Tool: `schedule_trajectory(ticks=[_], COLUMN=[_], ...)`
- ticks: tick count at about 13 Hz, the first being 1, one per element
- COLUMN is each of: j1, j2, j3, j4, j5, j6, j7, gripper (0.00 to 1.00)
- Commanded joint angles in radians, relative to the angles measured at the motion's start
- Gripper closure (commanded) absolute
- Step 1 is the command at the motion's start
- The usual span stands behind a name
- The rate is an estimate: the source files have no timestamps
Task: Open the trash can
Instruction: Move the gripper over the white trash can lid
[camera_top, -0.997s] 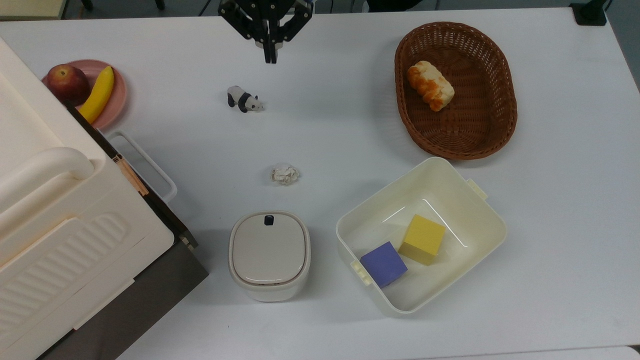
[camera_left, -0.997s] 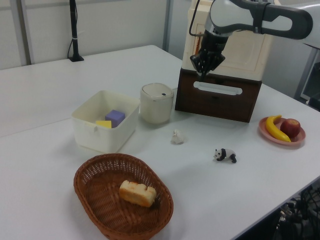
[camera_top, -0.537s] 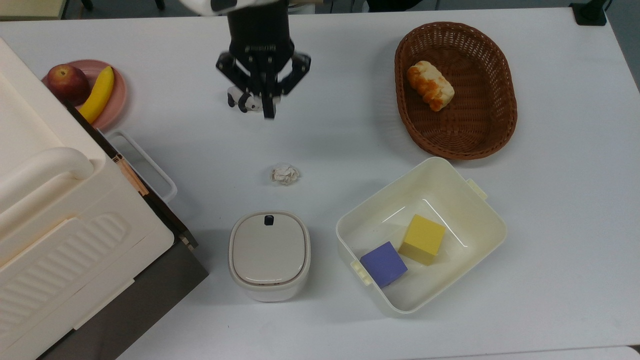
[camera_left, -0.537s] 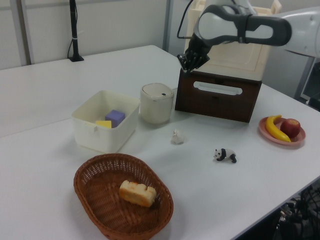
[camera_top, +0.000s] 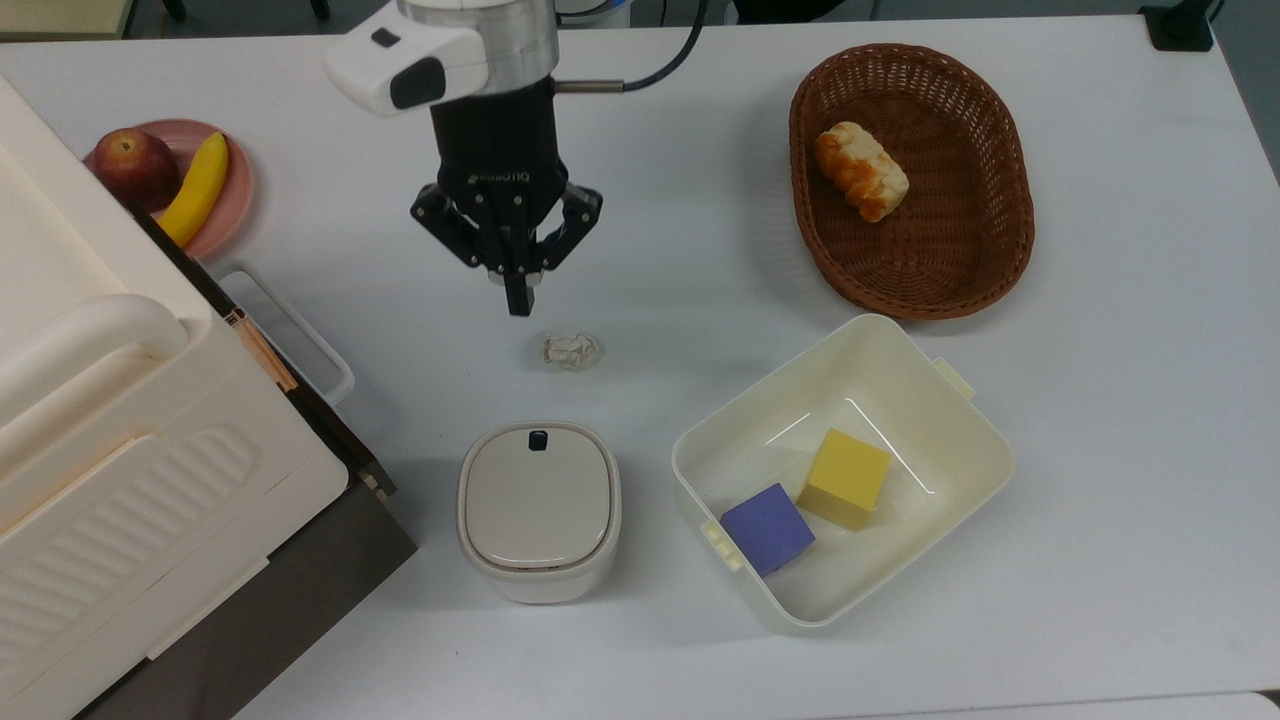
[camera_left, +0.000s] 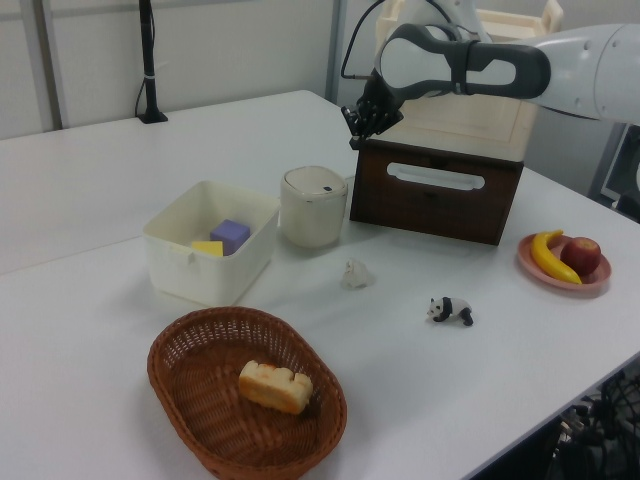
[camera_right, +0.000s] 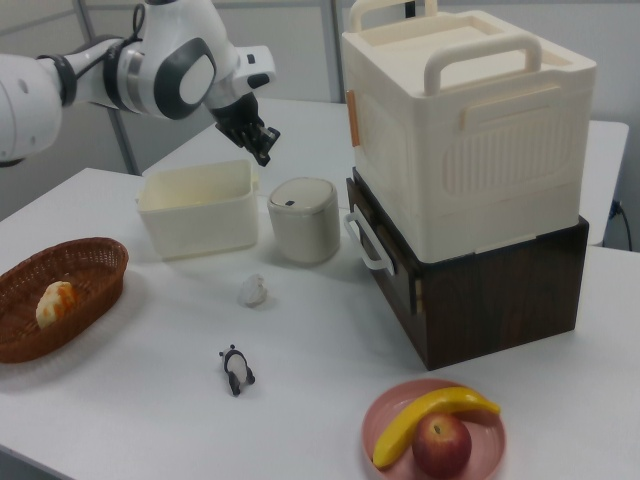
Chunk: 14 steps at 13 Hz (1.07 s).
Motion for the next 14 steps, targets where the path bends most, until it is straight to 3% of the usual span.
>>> schedule_trajectory(ticks=[1, 6, 14], j1=[0.006, 0.006, 0.047], j2=[0.06, 0.132, 0.206], j3=[-0.008, -0.008, -0.006], j4=[0.055, 0.111, 0.113], j5=[-0.004, -0.051, -0.097], j6=[0.036, 0.062, 0.103], j7=[-0.003, -0.02, -0.02], gripper=[1.0, 1.0, 1.0])
